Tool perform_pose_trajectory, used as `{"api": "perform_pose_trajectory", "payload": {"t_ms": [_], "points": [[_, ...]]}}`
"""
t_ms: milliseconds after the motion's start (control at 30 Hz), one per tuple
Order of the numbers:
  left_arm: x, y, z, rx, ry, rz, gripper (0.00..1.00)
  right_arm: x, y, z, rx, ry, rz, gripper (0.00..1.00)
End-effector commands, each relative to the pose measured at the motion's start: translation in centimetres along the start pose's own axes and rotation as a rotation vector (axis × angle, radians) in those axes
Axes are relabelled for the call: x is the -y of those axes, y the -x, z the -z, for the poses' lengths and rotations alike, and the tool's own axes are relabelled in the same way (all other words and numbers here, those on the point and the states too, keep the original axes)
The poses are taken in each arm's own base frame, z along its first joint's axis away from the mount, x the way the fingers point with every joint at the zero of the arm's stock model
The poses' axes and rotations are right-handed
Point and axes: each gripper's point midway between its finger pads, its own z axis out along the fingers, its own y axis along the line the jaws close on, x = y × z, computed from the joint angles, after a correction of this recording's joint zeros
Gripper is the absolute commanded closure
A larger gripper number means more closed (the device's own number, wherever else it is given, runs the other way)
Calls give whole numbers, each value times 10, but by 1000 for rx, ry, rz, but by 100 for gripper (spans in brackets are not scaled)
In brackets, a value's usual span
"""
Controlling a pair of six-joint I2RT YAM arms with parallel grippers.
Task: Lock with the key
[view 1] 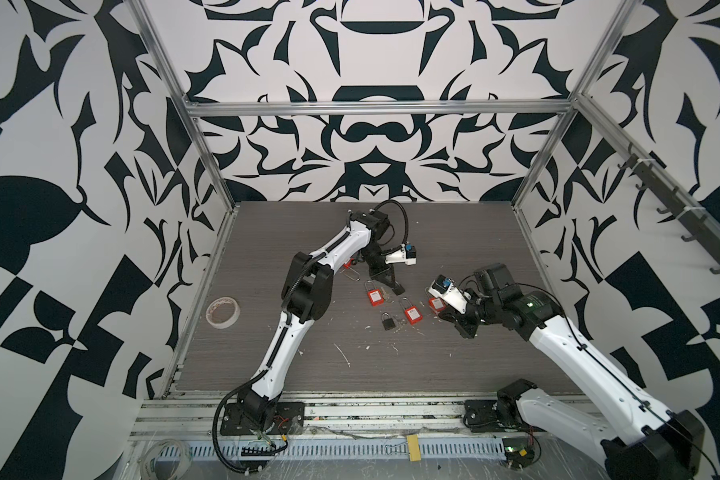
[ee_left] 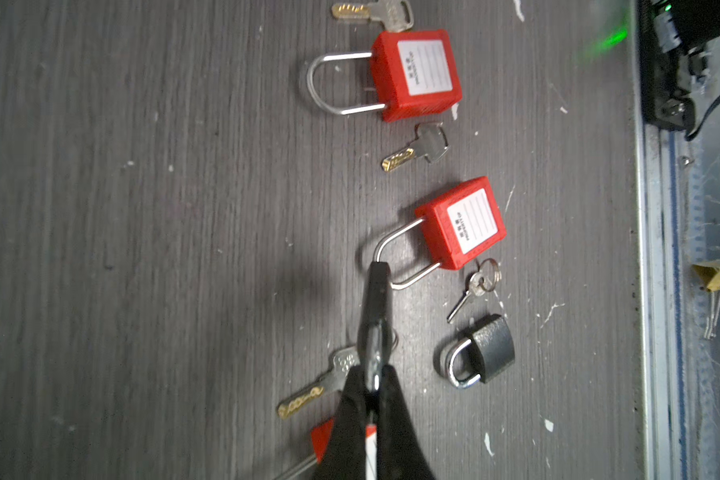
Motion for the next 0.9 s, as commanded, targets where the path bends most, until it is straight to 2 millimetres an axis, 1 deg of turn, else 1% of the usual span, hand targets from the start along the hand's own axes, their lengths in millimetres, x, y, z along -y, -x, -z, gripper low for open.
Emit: {"api": "perform_pose_trajectory", "payload": {"t_ms": [0,133,233,400,567,633,700,767,833,867], "points": [[9,-15,-7,-70,-47,55,100,-1,11,4,36,9,-5,100],[11,-16,-14,-81,-62,56,100,-2,10,3,34,16,-8,100],[7,-14,-18,-89,-47,63,100,-2,10,2,35,19,-17,100],[8,-11,-27,-109,-40,41,100,-3,9,-1,42,28,-32,100],[-1,-16,-36,-154,-1,55,89,-2,10,-2,44,29,-39,100],[-5,-16,-38,-164,23,59,88,-1,10,-2,44,24,-47,100],[-12,-16,-38,-174,60,60,80,-1,10,-3,48,22,-54,100],[-18,-13,-36,-174,94,44,76,0,10,-4,55,20,-65,100],[-26,-8,-33,-165,132,30,67,-2,9,-4,59,23,-71,100],[-31,-4,-31,-154,158,23,66,-2,9,-4,59,21,-73,100]]}}
